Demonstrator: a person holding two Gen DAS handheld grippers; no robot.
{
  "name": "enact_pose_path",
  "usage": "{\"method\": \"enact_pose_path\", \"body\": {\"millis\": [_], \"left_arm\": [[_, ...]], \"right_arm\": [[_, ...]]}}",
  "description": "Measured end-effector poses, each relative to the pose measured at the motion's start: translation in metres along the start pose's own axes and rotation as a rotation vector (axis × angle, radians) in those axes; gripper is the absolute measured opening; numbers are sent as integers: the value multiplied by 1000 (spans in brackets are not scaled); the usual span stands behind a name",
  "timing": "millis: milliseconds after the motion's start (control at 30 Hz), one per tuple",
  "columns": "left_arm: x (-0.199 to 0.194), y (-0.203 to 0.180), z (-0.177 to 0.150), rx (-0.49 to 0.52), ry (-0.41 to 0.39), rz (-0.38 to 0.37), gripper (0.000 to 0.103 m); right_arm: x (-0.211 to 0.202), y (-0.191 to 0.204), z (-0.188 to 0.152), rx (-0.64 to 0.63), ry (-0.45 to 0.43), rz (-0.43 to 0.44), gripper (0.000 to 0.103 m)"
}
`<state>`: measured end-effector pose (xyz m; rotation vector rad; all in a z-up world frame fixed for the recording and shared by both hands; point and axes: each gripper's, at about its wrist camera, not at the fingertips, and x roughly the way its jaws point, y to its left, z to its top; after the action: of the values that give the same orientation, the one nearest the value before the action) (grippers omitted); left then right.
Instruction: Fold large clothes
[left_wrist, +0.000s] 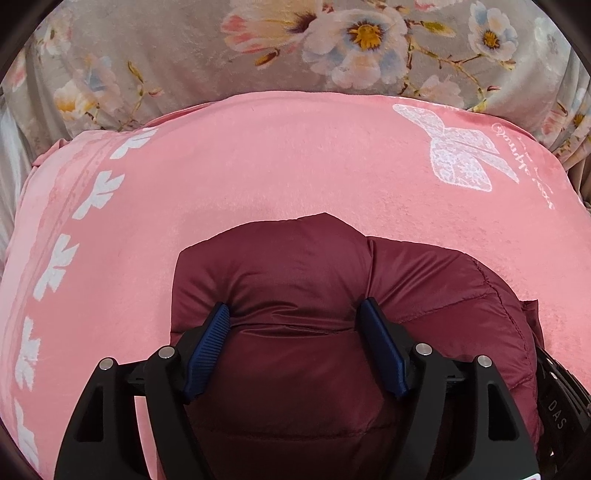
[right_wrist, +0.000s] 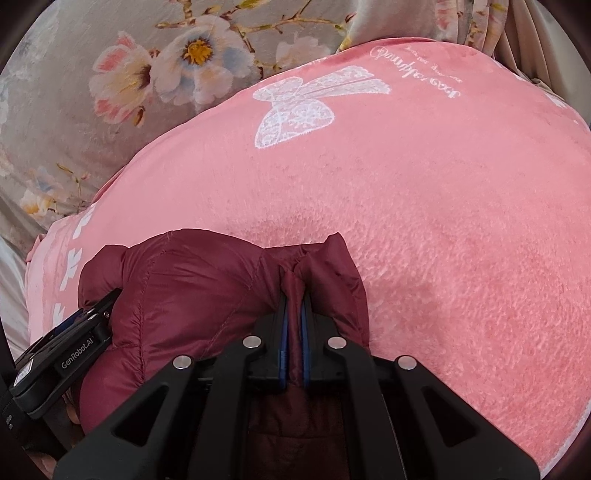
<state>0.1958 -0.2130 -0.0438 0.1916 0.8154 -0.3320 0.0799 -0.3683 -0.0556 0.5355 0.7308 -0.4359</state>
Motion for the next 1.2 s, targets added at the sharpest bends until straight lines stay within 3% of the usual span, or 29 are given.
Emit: {"method": "enact_pose_path", "body": {"millis": [400,600,700,900,1033,1200], "left_arm": [[5,-5,-5,8,-44,29,73],[4,-2,-4,-1,-41,9,73],[-8,2,-4,18,-9,-19,73],[-62,16,-22,31,17,-90,73],[-71,24,-44,20,65,-94,73],[-63,30,-55,-1,95,-92,78]], "right_arm": [[4,1,-2,-24,-26,-10,4],[4,-5,2,-11,-4,34,4],[-22,-3,7,-26,-2,14,10],[-84,11,-8,-102,-25,67,11],[-79,17,-33,-183,25,-14,11],[-62,10,-46,-177,52,-21,10]]}}
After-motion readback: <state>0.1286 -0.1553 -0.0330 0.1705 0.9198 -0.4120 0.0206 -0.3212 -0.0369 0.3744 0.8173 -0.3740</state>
